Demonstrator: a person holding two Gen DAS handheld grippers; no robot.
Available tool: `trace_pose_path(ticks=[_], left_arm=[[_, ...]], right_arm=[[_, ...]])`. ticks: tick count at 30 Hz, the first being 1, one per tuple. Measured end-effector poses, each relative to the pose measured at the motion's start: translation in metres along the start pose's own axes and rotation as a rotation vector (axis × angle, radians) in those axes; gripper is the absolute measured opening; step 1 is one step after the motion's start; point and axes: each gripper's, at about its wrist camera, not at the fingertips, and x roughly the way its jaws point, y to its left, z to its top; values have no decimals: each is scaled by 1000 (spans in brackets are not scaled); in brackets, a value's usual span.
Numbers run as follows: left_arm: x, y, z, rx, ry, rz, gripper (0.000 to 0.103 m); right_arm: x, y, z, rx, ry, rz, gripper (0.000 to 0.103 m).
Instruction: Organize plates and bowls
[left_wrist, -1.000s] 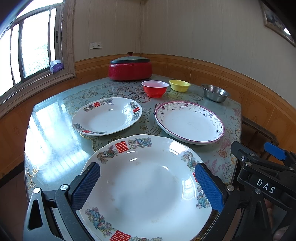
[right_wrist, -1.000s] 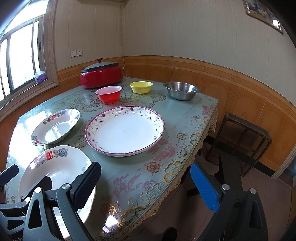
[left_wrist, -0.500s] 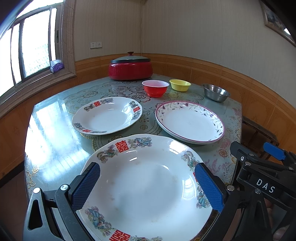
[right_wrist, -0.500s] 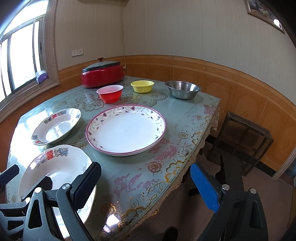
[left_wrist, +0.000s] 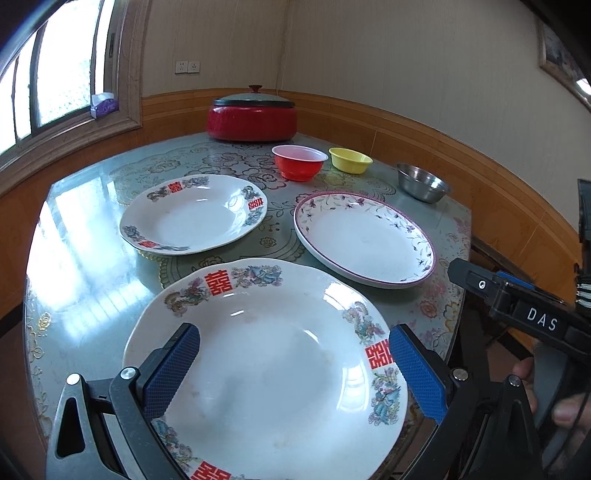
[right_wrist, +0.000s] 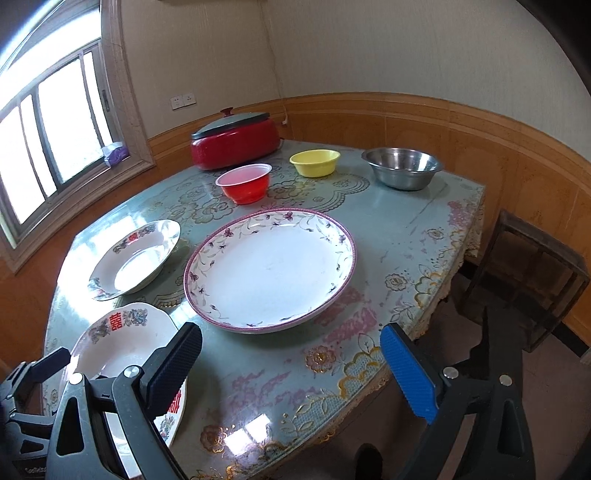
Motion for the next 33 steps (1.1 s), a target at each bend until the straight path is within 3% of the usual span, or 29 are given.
trace_pose_path(ticks=[9, 11, 13, 16, 19, 29, 30, 33], left_arm=[[18, -28, 28, -30, 11, 33, 103], [28, -31, 38, -61, 33, 25, 103], [36, -36, 45, -87, 37, 28, 103], [45, -45, 54, -123, 30, 49, 103], [52, -54, 61, -145, 6, 79, 103], [67, -68, 60, -294, 45, 240, 103], [67, -69, 59, -310, 46, 258, 103], [68, -72, 54, -350, 54, 306, 103]], right_arm=[[49, -71, 47, 39, 125, 187, 96], [67, -86, 58, 56, 162, 216, 88], [87, -99, 69, 78, 199, 249, 66], [113, -109, 81, 58, 251, 296, 55], [135, -109, 94, -1, 280, 326, 40], [198, -79, 122, -326, 381, 366, 30], [200, -75, 121, -369, 387, 370, 25], [198, -64, 117, -503, 355, 376, 20]])
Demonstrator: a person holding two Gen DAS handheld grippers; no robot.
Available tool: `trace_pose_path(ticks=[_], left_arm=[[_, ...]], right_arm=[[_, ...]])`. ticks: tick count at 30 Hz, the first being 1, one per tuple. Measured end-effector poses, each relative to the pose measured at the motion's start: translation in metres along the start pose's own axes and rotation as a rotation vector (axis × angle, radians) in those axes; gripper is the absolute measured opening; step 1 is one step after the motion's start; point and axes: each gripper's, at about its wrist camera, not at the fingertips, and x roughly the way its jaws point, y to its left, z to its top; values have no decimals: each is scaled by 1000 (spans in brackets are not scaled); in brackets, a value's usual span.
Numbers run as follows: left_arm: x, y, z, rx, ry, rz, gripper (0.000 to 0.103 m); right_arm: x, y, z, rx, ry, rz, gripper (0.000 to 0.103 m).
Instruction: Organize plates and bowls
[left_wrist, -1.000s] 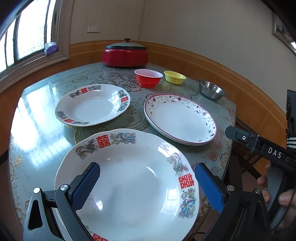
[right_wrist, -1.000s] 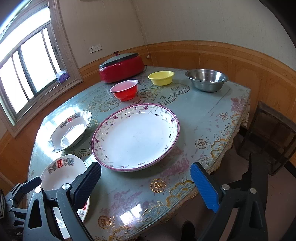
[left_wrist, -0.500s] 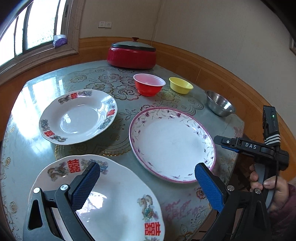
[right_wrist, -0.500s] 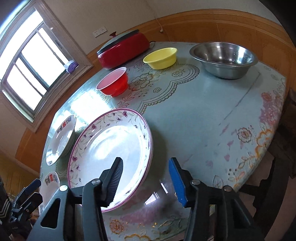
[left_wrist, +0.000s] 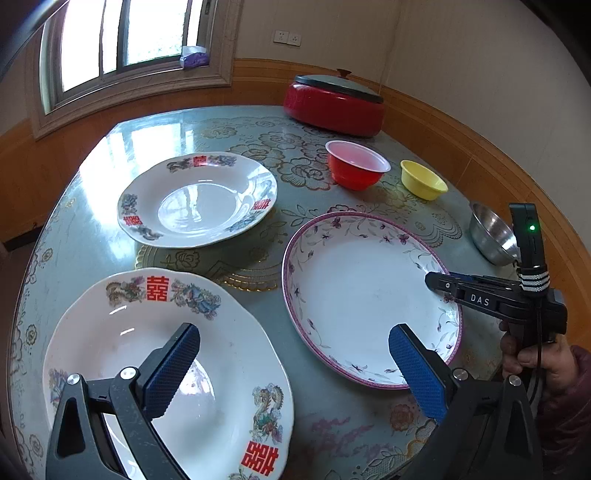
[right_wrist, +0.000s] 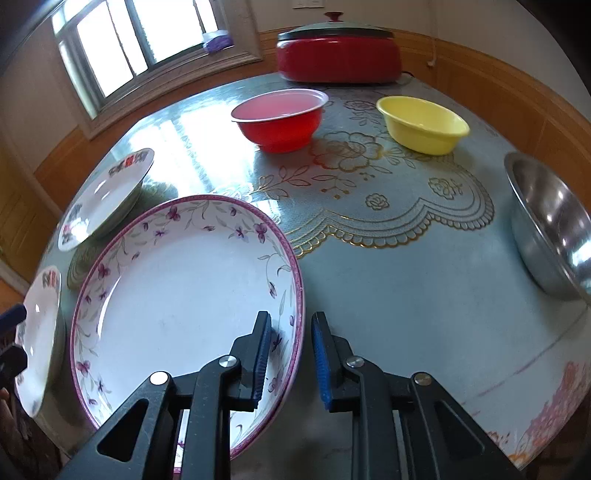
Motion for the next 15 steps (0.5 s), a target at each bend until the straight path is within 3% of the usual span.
trace_pose_path(ticks=[7, 9, 15], left_arm=[[0, -5, -3, 25, 28, 32, 94], [3, -5, 0, 45, 28, 27, 81], [17, -5, 16, 65, 36, -30, 82]], right_arm=[[-7, 7, -3, -137, 12, -40, 15], [-9, 5, -5, -141, 18, -63, 15], [-19, -14, -13, -88, 47, -162, 16]])
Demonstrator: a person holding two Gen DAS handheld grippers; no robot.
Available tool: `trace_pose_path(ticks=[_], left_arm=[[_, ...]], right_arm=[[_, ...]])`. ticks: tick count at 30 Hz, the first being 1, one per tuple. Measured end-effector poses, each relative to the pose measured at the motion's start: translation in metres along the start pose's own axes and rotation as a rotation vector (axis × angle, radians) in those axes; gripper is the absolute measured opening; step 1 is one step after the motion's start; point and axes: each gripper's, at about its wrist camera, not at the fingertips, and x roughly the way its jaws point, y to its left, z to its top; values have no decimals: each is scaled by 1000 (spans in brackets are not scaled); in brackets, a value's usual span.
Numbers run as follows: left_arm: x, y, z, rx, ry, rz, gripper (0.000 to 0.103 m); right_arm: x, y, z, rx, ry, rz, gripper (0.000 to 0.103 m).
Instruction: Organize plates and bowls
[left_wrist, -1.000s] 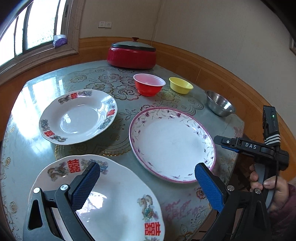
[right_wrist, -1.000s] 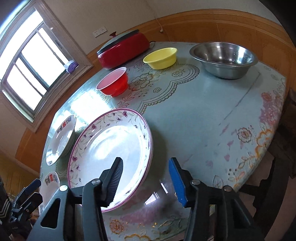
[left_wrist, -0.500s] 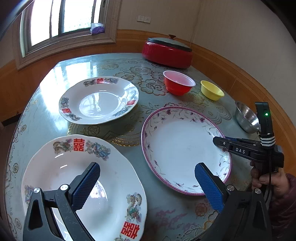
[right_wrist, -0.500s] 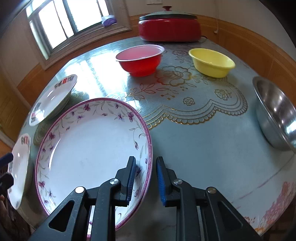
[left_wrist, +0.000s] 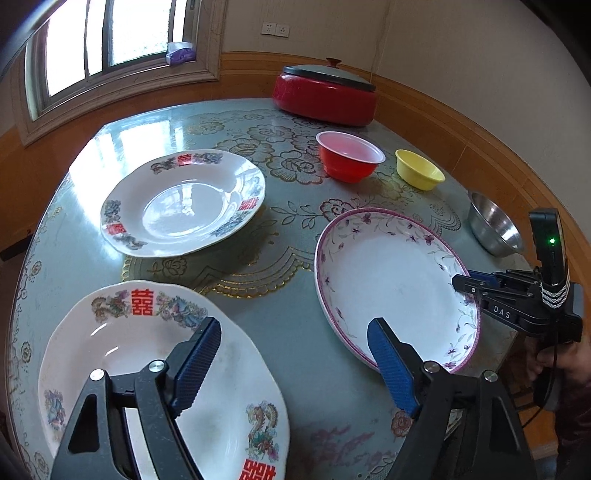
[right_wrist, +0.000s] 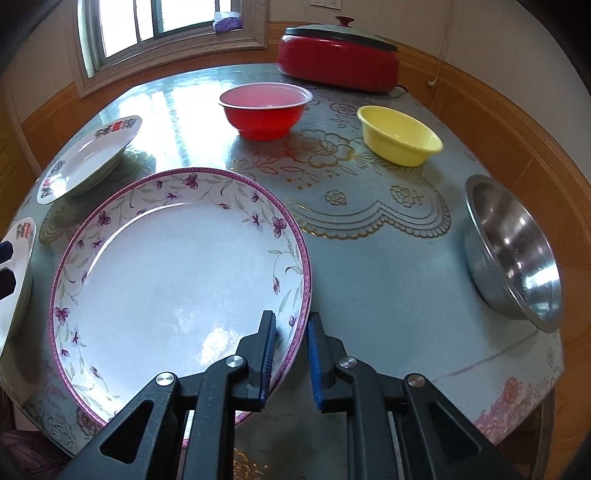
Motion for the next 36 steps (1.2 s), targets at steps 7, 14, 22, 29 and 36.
trace_pose_path(ticks=[7, 14, 22, 29, 36], left_arm=[[25, -16, 15, 67, 14, -30, 82], [60, -36, 15, 72, 78, 31, 56], [79, -53, 6, -42, 87, 97, 36], [62, -60, -15, -148, 24, 181, 21], [32, -71, -48, -212, -30, 218, 20]], right_arm=[[2, -25, -6, 118, 1, 68, 27], [9, -31, 1, 35, -19, 158, 27], [24, -43, 20, -94, -24, 319, 22], [37, -32, 45, -235, -28, 368, 19], [46, 0, 73, -390, -52, 405, 18]])
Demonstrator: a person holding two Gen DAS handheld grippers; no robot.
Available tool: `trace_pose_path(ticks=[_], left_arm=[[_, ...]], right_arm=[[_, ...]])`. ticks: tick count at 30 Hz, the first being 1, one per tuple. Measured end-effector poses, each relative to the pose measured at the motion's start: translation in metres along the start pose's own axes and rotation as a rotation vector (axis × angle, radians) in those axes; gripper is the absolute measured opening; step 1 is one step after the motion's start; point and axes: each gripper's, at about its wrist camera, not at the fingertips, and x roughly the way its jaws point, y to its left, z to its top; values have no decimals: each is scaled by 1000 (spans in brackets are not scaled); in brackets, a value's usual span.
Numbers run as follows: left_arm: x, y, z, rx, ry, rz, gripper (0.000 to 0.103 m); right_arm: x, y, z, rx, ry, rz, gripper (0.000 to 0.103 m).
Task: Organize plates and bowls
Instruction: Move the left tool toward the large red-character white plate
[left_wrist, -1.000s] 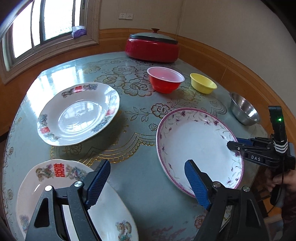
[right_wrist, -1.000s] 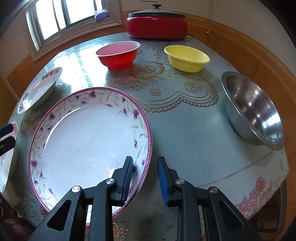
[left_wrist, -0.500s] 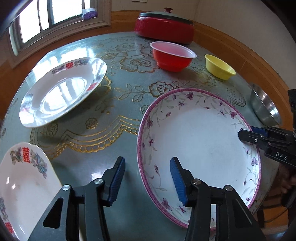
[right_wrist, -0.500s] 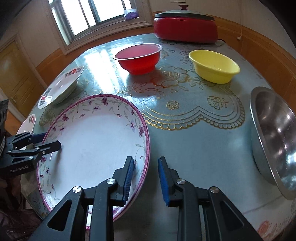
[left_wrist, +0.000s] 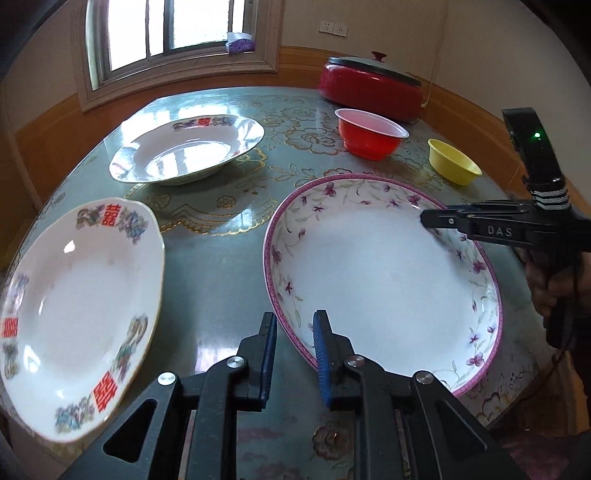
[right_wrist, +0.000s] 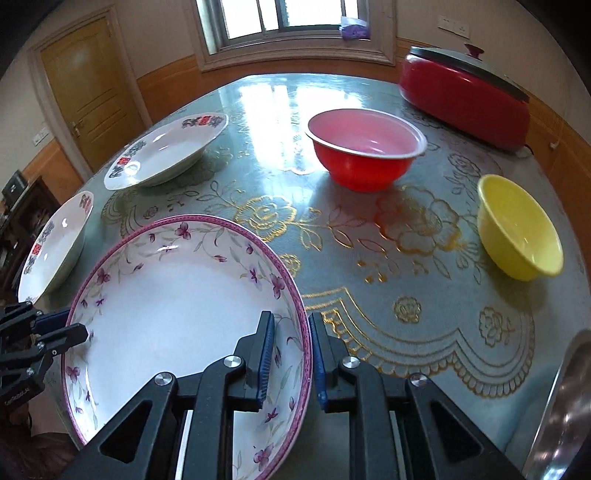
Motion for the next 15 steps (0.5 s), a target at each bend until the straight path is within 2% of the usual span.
trace_pose_path(ticks=[4, 8, 10, 13, 15], left_arm=[[-11, 8, -13, -61, -25, 24, 21], [-19, 14, -18, -108, -46, 47, 21], [-19, 16, -19, -122, -46, 32, 22], [-19, 9, -18, -93, -54, 50, 23], [-19, 12, -19, -105, -63, 44, 23]], right_arm=[[9, 14, 14, -61, -15, 48, 17], [23, 18, 24, -66, -17, 96, 18], [28, 24, 29, -83, -18, 76, 20], [29, 29, 31, -105, -15, 39, 22], [29, 26, 30, -100, -11, 44, 23]])
